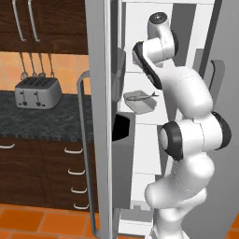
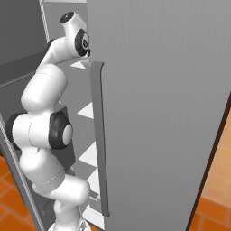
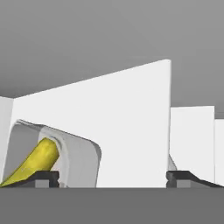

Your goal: Take the meat container that has the fish and place it on the second highest rack of the freezer. Then take the vegetable container that has the squash and cucumber and place it on the highest rack of the freezer.

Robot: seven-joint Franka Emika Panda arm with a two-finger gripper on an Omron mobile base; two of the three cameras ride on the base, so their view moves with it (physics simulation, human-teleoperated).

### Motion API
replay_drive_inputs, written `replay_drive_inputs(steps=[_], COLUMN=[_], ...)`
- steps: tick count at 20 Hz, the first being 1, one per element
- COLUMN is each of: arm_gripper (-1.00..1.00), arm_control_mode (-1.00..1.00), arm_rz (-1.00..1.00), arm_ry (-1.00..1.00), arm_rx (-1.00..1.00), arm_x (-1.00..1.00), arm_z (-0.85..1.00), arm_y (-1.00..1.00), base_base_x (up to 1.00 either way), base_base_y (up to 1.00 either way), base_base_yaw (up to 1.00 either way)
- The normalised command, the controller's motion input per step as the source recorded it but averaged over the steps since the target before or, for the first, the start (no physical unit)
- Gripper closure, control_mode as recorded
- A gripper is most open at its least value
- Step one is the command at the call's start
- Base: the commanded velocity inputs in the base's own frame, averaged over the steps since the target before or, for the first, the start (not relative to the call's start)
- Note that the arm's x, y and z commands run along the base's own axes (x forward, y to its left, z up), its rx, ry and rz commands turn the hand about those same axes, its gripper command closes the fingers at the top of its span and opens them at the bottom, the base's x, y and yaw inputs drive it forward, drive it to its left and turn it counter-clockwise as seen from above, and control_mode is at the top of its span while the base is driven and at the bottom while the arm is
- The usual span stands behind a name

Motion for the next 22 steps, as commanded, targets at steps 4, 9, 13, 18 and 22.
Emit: replay_drive_inputs(steps=[4,9,13,18,22], arm_gripper=[-1.00,-1.00,-1.00,-1.00,-1.00], arm_control_mode=[-1.00,-1.00,-1.00,-1.00,-1.00], arm_rz=[0.02,0.05,0.08,0.09,0.08], arm_ry=[0.00,0.00,-0.03,-0.09,-0.10], arm_rx=[-0.03,-0.03,-0.05,-0.03,-0.01], arm_x=[-1.00,-1.00,-1.00,-1.00,-1.00], arm_z=[-0.53,-0.65,-0.54,-0.32,-0.17], arm_y=[-0.25,-0.11,0.00,0.00,0.00], base_base_x=[0.00,0.00,0.00,0.00,0.00], base_base_y=[0.00,0.00,0.00,0.00,0.00], base_base_yaw=[0.00,0.00,0.00,0.00,0.00])
